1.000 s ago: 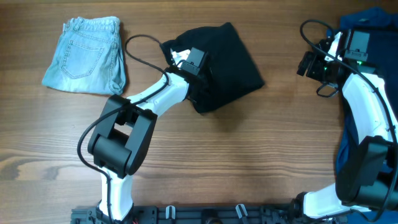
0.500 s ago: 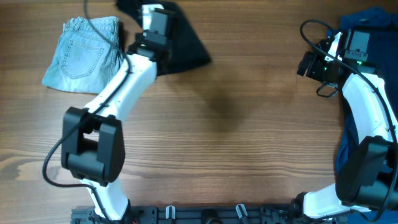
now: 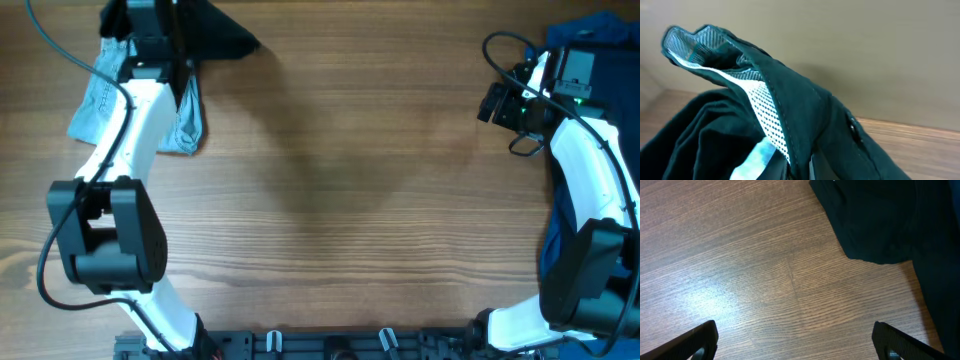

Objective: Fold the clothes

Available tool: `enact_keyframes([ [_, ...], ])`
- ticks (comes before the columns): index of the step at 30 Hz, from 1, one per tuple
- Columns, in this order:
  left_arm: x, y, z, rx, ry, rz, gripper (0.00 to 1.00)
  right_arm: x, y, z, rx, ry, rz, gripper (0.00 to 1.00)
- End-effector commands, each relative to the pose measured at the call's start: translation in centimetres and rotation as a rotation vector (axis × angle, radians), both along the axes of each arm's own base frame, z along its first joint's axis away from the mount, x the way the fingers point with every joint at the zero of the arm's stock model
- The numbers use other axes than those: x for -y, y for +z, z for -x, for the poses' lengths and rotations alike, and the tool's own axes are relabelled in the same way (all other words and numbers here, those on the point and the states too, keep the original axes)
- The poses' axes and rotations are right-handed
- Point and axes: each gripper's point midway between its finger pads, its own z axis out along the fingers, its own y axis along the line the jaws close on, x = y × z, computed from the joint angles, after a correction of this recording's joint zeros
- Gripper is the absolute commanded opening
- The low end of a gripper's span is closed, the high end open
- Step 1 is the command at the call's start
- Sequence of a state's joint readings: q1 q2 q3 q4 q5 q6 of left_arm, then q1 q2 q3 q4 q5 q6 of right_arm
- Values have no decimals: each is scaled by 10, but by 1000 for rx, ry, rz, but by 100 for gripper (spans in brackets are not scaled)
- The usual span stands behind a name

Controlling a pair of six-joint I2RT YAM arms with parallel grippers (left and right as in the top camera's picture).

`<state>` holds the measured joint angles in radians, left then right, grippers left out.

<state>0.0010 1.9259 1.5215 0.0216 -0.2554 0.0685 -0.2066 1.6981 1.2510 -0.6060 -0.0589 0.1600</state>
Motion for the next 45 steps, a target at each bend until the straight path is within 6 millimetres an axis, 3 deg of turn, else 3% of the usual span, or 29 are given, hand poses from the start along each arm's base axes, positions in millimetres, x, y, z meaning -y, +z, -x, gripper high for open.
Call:
enact_keyframes([
  [1, -71, 49, 16, 76, 151, -73, 4, 1, -6, 1, -15, -1, -3, 99],
  [4, -116, 36, 30, 38, 226, -17, 4, 1, -6, 1, -15, -1, -3, 100],
  [8, -133, 2, 48, -63, 244, 155, 4, 1, -6, 1, -15, -2, -4, 100],
  [14, -119, -74, 109, -346, 478, 483, 4, 1, -6, 1, -15, -2, -4, 100],
  [18, -103, -104, 152, -533, 575, 581, 4, 1, -6, 1, -15, -2, -4, 100],
  [20, -101, -108, 158, -563, 583, 581, 6, 1, -6, 1, -15, -1, -3, 100],
  [23, -103, -105, 152, -528, 589, 594, 31, 1, -6, 1, -15, -2, -4, 99],
  [26, -102, -102, 144, -488, 589, 633, 41, 1, -6, 1, -14, -2, -4, 100],
  [28, -107, -98, 140, -461, 587, 642, 60, 1, -6, 1, -14, -2, -4, 99],
  [29, -113, -94, 140, -440, 593, 644, 67, 1, -6, 1, -15, -2, -4, 99],
  [31, -130, -67, 145, -377, 590, 673, 78, 1, -6, 1, -14, -2, -4, 100],
  [33, -129, -52, 157, -380, 564, 706, 82, 1, -6, 1, -15, -2, -4, 100],
  [34, -129, -50, 169, -404, 573, 716, 78, 1, -6, 1, -14, -2, -4, 99],
  [35, -127, -53, 186, -458, 595, 733, 62, 1, -6, 1, -15, -2, -4, 99],
  [37, -123, -66, 210, -571, 609, 732, 4, 1, -6, 1, -15, -2, -4, 100],
  [39, -112, -69, 197, -603, 422, 685, 4, 1, -6, 1, -15, -2, -4, 100],
  [41, -103, -66, 170, -550, 219, 643, 5, 1, -6, 1, -15, -2, -4, 100],
  [43, -111, -71, 151, -488, 206, 621, 9, 1, -6, 1, -15, -2, -4, 100],
  [45, -101, -91, 143, -522, 144, 664, 12, 1, -6, 1, -15, -2, -4, 100],
])
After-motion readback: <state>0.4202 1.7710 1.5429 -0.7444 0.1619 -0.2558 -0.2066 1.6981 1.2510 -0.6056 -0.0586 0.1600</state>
